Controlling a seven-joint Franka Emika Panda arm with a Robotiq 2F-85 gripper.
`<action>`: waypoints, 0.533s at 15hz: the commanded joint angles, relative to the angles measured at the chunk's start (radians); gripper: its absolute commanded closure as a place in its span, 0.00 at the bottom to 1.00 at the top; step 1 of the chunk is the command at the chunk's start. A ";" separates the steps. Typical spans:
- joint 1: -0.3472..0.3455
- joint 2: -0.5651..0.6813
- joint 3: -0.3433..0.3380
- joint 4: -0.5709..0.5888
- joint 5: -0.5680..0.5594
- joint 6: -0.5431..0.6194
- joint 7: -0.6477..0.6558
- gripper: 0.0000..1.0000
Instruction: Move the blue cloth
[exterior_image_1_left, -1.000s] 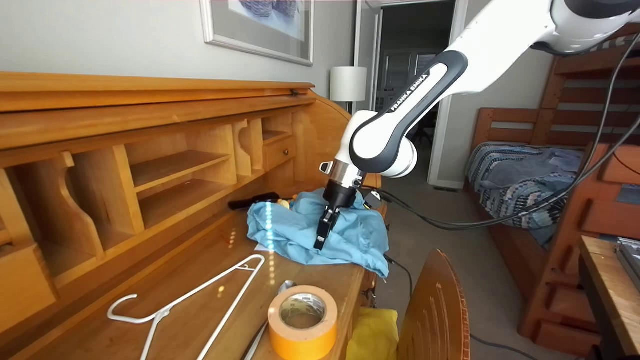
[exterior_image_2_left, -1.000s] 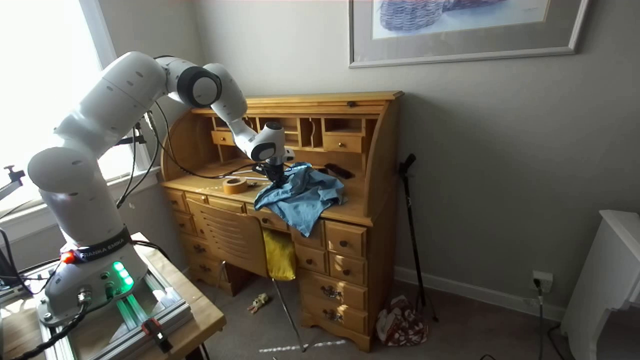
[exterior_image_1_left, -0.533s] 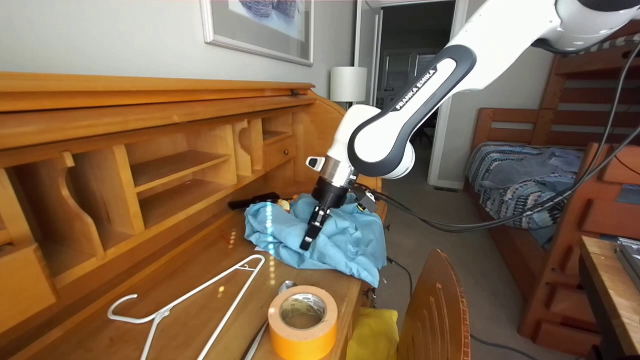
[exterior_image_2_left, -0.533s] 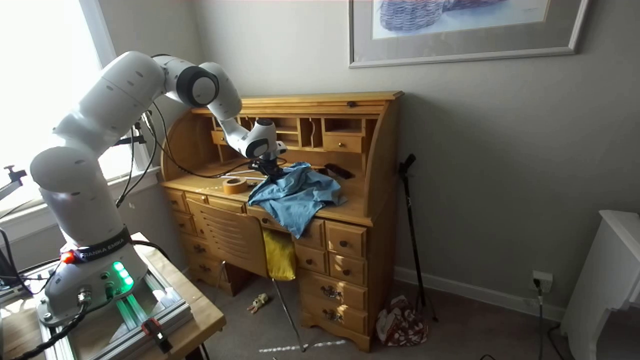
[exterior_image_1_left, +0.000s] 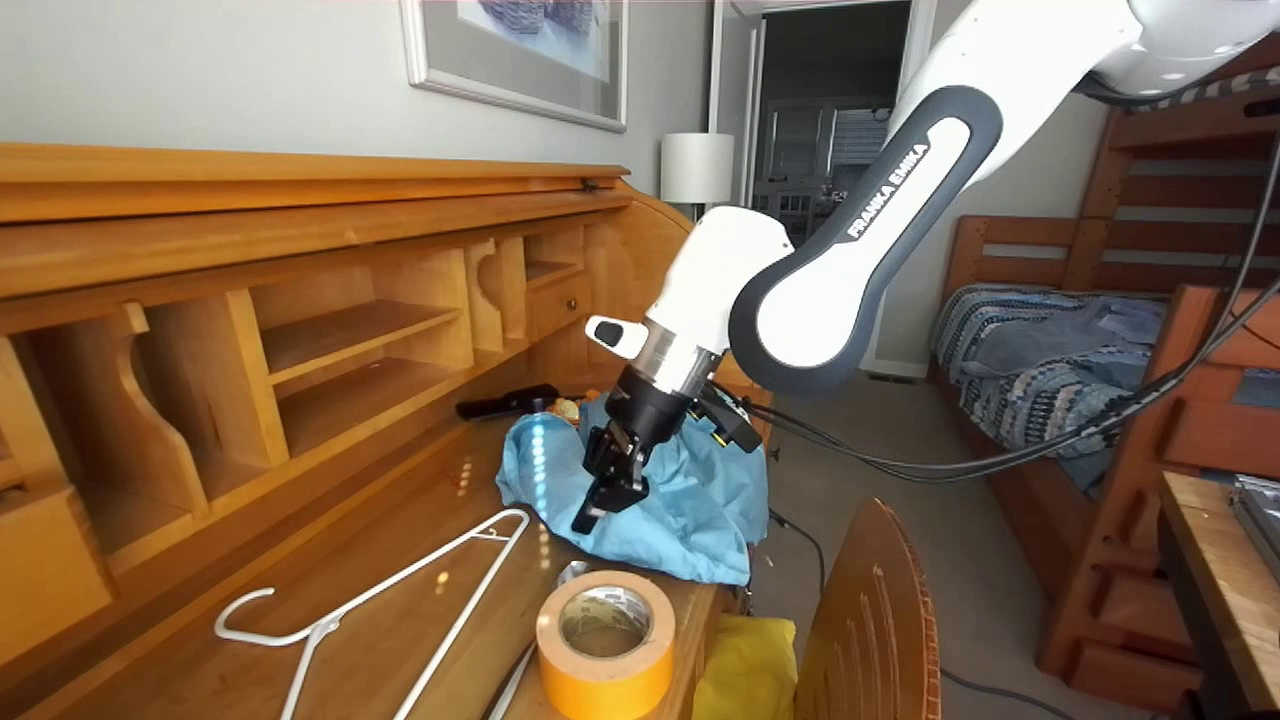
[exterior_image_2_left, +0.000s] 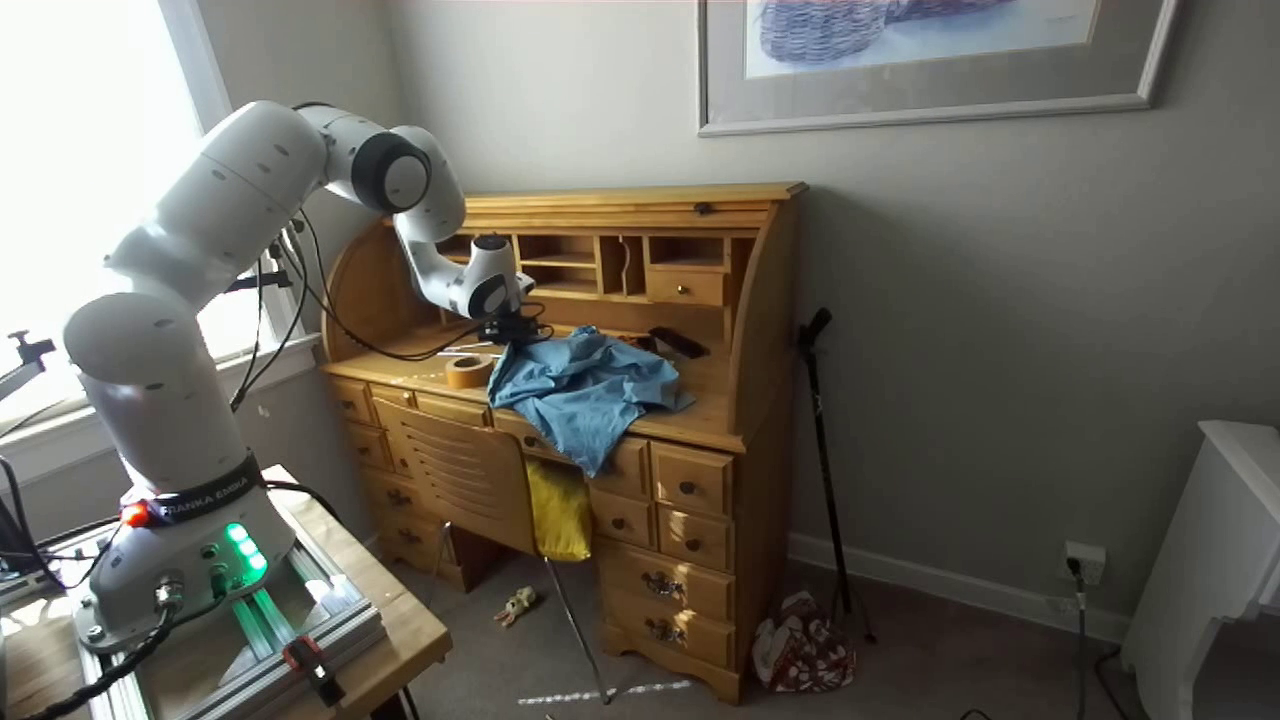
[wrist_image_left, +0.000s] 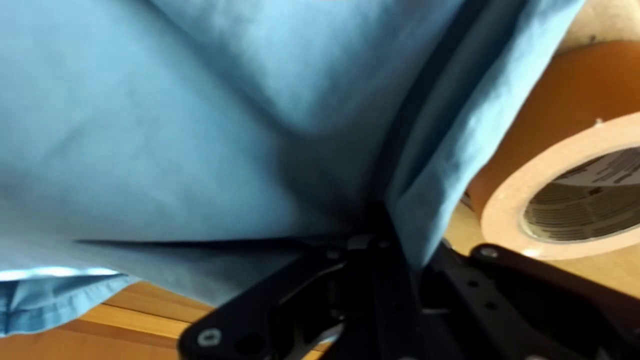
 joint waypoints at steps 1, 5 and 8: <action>-0.005 -0.020 0.028 -0.059 -0.097 0.035 -0.086 1.00; 0.008 -0.026 0.050 -0.075 -0.176 0.059 -0.187 1.00; 0.021 -0.023 0.046 -0.058 -0.161 0.021 -0.194 0.66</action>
